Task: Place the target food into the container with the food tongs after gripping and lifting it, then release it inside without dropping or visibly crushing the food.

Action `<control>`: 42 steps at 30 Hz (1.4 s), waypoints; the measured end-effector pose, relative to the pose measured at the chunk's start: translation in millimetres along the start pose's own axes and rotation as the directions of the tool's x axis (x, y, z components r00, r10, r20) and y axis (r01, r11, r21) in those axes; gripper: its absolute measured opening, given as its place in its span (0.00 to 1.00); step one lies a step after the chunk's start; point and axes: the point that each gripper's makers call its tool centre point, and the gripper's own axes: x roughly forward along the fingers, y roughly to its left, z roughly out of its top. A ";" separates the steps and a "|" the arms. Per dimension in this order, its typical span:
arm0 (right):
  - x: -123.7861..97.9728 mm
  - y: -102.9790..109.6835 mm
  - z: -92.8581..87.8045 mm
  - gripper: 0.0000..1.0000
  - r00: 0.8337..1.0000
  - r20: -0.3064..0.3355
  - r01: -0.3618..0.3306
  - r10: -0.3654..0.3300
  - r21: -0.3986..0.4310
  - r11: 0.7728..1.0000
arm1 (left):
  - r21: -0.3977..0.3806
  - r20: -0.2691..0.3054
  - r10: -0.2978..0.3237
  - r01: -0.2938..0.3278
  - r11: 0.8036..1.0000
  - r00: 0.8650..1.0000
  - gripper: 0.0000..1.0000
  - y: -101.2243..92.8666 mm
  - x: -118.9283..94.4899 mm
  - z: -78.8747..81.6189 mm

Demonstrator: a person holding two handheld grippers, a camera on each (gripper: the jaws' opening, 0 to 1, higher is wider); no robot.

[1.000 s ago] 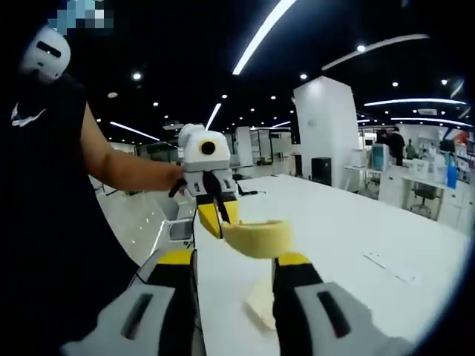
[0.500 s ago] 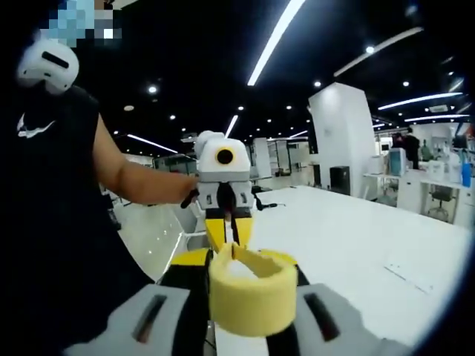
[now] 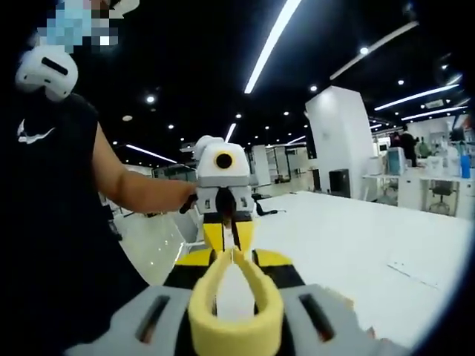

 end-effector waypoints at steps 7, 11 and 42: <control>-1.8 -1.4 2.2 0.22 1.000 -0.004 0.006 -0.006 0.017 1.000 | -0.007 0.048 0.017 -0.017 1.000 0.999 0.22 -0.1 0.7 3.9; -1.9 -3.1 0.3 0.23 1.000 -0.002 0.013 -0.013 0.025 1.000 | 0.030 0.021 0.029 -0.030 0.999 0.999 0.23 -1.7 3.1 -2.6; 12.8 11.2 13.4 0.18 0.998 0.040 -0.046 0.045 0.031 0.998 | 0.012 0.066 0.016 -0.017 1.000 0.998 0.00 -15.4 -1.0 14.2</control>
